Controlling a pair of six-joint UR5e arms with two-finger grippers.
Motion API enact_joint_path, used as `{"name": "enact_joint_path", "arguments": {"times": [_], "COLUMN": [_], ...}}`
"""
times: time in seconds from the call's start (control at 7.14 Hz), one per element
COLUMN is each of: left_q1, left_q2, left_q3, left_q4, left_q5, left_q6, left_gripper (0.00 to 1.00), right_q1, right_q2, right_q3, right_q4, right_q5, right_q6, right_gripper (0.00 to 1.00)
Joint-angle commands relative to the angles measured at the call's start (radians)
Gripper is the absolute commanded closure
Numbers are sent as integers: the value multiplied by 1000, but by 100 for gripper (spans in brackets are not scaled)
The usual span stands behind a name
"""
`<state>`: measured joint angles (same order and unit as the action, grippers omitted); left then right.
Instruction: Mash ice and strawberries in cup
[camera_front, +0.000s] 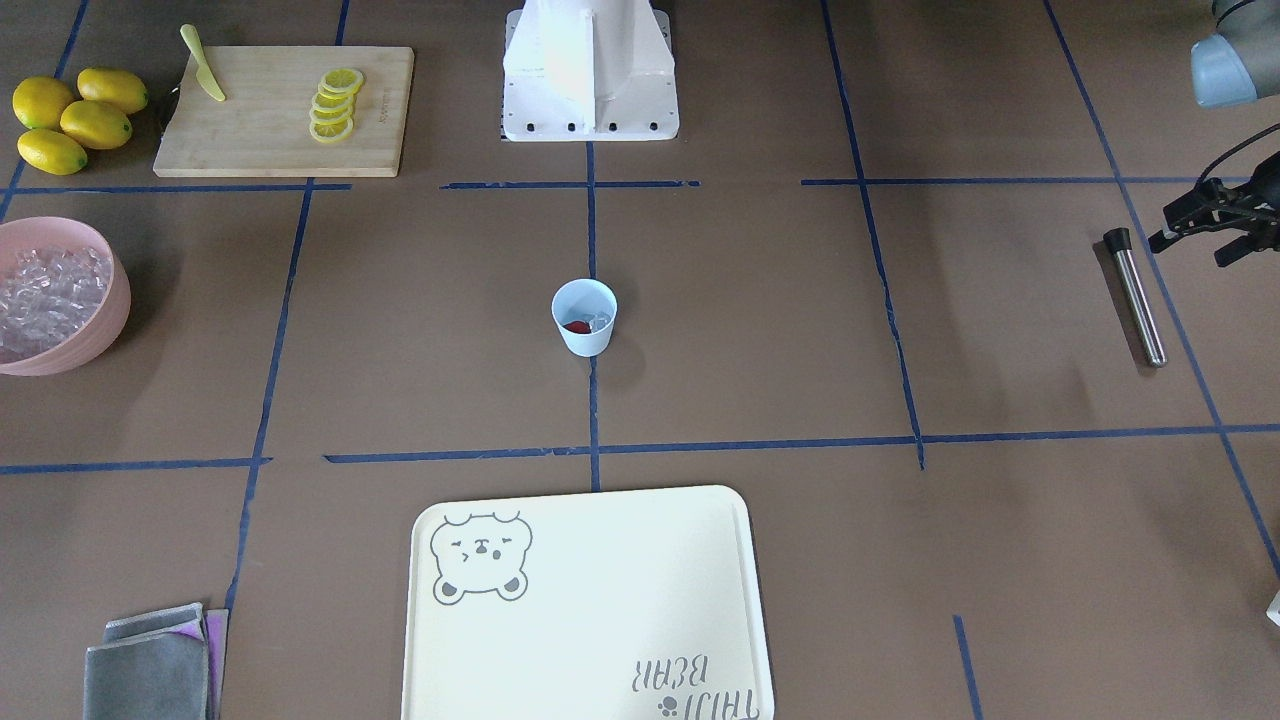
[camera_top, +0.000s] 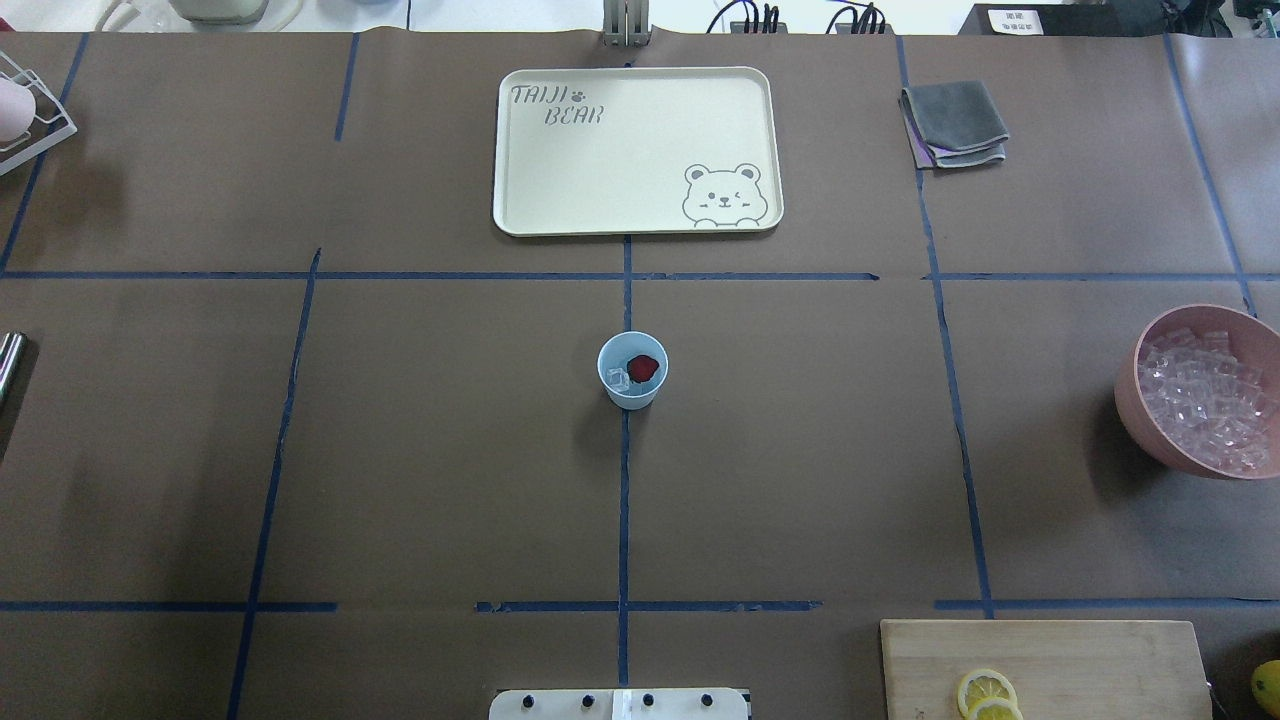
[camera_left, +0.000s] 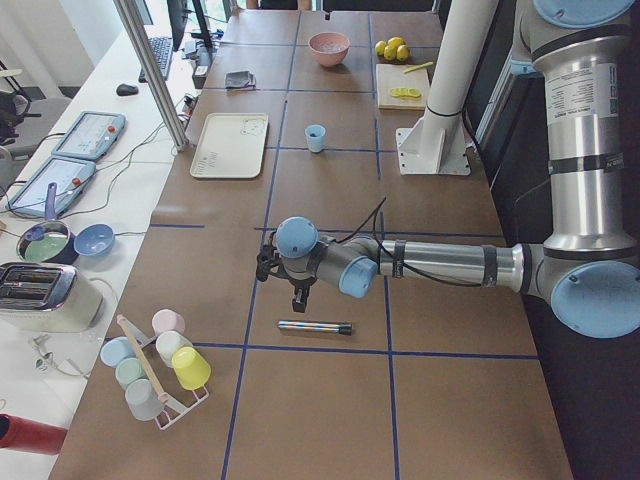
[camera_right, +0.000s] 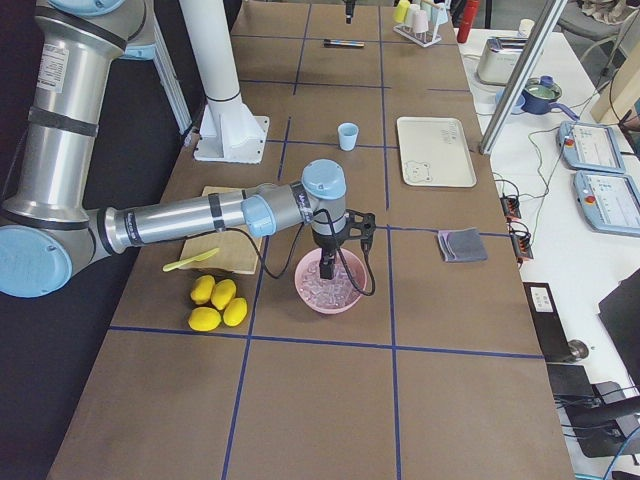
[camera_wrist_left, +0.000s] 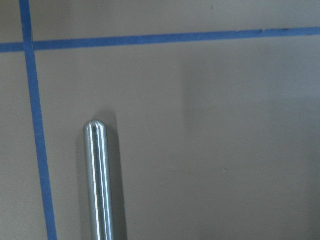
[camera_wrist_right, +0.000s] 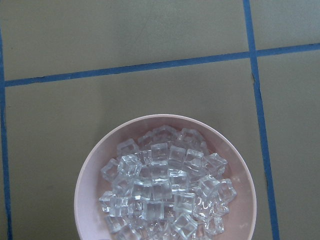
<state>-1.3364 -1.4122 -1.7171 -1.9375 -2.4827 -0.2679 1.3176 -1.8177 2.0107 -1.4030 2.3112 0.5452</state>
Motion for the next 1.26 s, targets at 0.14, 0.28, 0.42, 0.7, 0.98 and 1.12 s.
{"name": "enact_joint_path", "arguments": {"times": [0.14, 0.28, 0.42, 0.7, 0.98, 1.12], "left_q1": [-142, -158, -164, -182, -234, -234], "left_q2": [-34, -68, -83, -83, -80, -82], "left_q3": [-12, -15, -42, -136, -150, -150], "left_q4": [361, 452, 521, 629, 627, 624], "left_q5": [-5, -2, -2, 4, 43, 85], "left_q6": [356, 404, 409, 411, 411, 411], "left_gripper": [0, 0, 0, 0, 0, 0], "right_q1": [11, 12, 20, 61, 139, 220], "right_q2": [2, 3, 12, 5, -9, -5], "right_q3": [-32, -49, -88, -121, -145, -136], "right_q4": [-2, -2, -2, -2, -34, -165], "right_q5": [10, 10, 10, 8, 14, 23], "right_q6": [-71, -100, -156, -239, -389, -527], "right_gripper": [0, 0, 0, 0, 0, 0]}}
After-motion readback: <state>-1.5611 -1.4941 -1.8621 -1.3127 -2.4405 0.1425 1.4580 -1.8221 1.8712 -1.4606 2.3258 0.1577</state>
